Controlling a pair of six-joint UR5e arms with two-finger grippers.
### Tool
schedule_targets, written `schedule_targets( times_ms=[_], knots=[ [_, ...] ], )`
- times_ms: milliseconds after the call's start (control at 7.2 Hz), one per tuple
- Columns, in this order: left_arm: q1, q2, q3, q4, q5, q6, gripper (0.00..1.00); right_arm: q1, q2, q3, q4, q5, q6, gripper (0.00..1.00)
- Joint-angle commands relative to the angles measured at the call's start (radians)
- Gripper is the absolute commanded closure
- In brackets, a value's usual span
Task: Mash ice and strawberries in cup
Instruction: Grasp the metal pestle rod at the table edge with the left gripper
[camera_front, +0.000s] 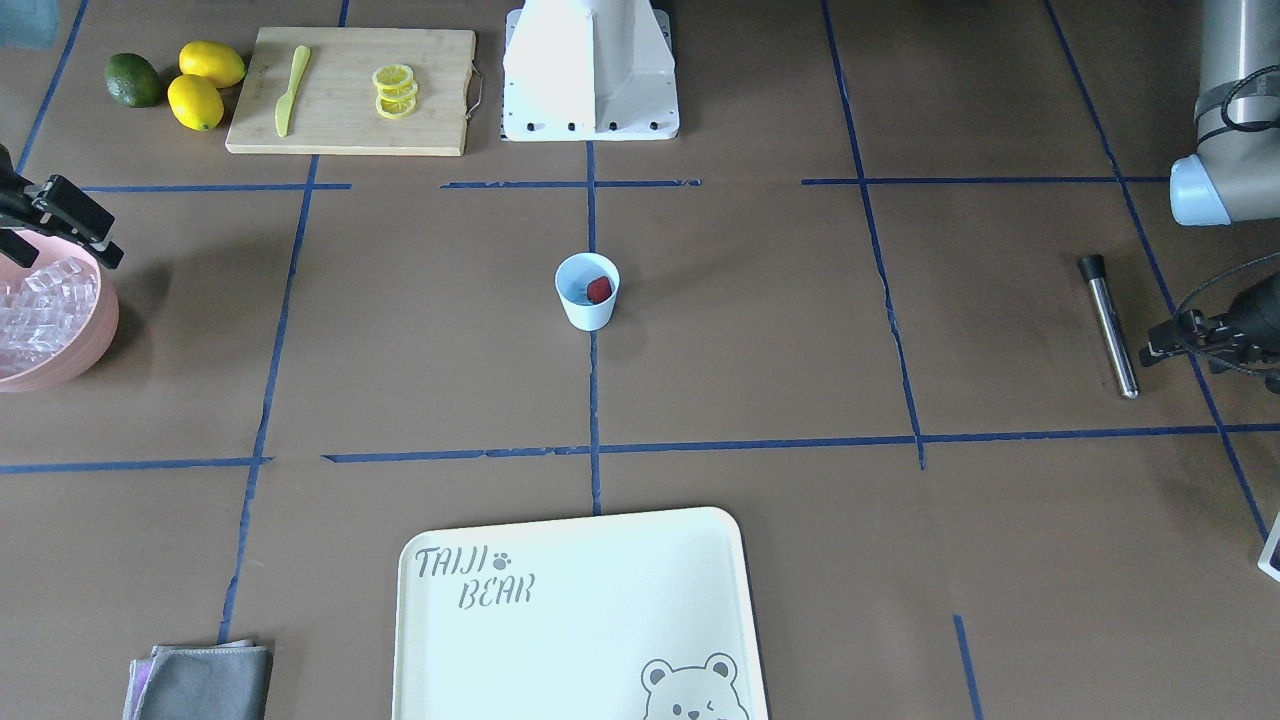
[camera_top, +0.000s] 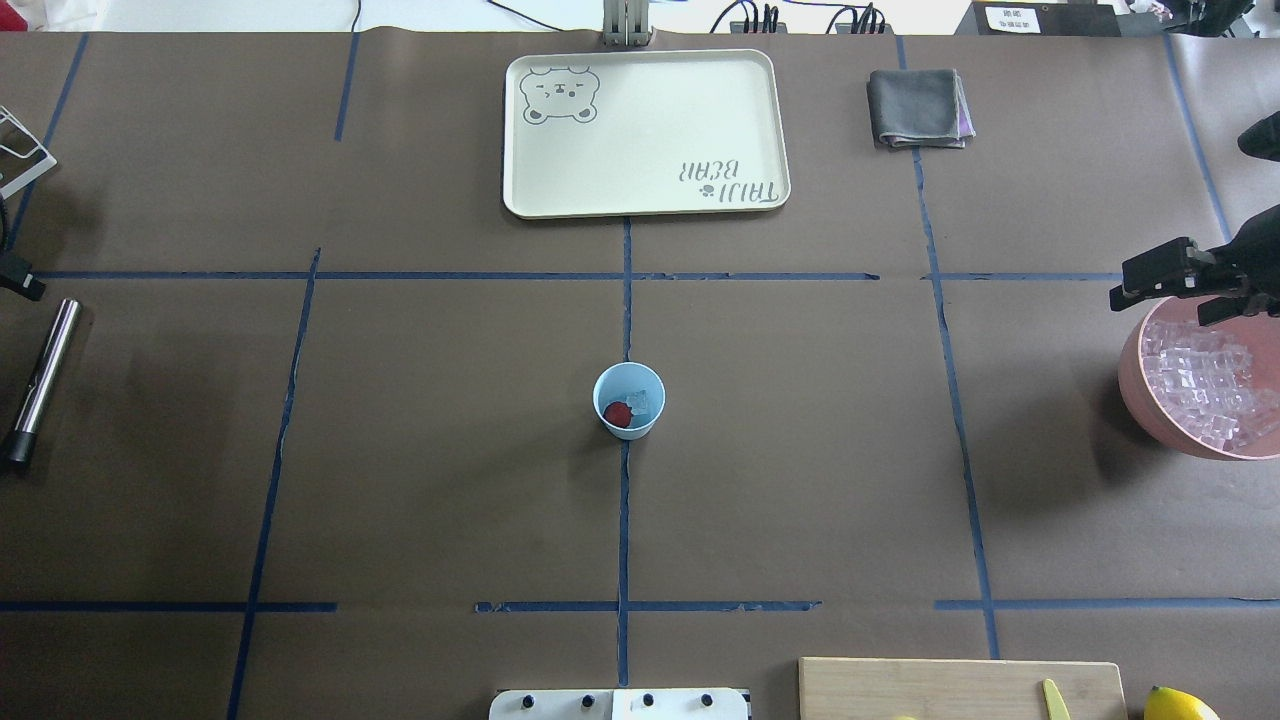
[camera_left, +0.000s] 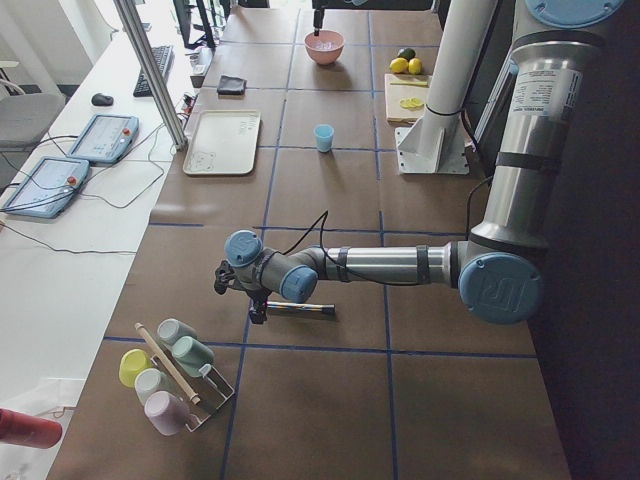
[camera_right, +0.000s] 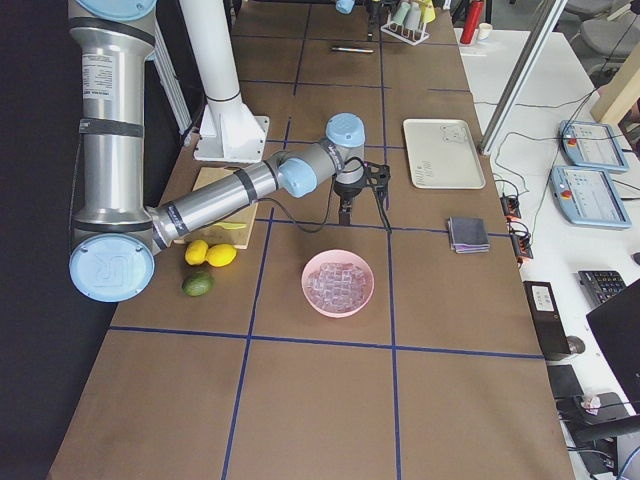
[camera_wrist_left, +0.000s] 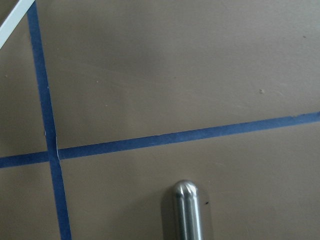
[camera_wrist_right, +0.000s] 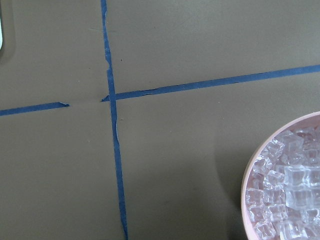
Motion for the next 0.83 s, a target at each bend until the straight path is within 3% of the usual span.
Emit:
schedule_targets(
  times_ms=[0, 695],
  knots=[
    [0.03, 0.007, 0.005, 0.001, 0.003, -0.023, 0.01, -0.001, 0.0, 0.0, 0.0, 0.0, 0.0, 0.0],
    [0.048, 0.005, 0.004, -0.001, -0.004, -0.091, 0.03, -0.002, 0.002, 0.0, 0.003, 0.0, 0.0, 0.0]
  ],
)
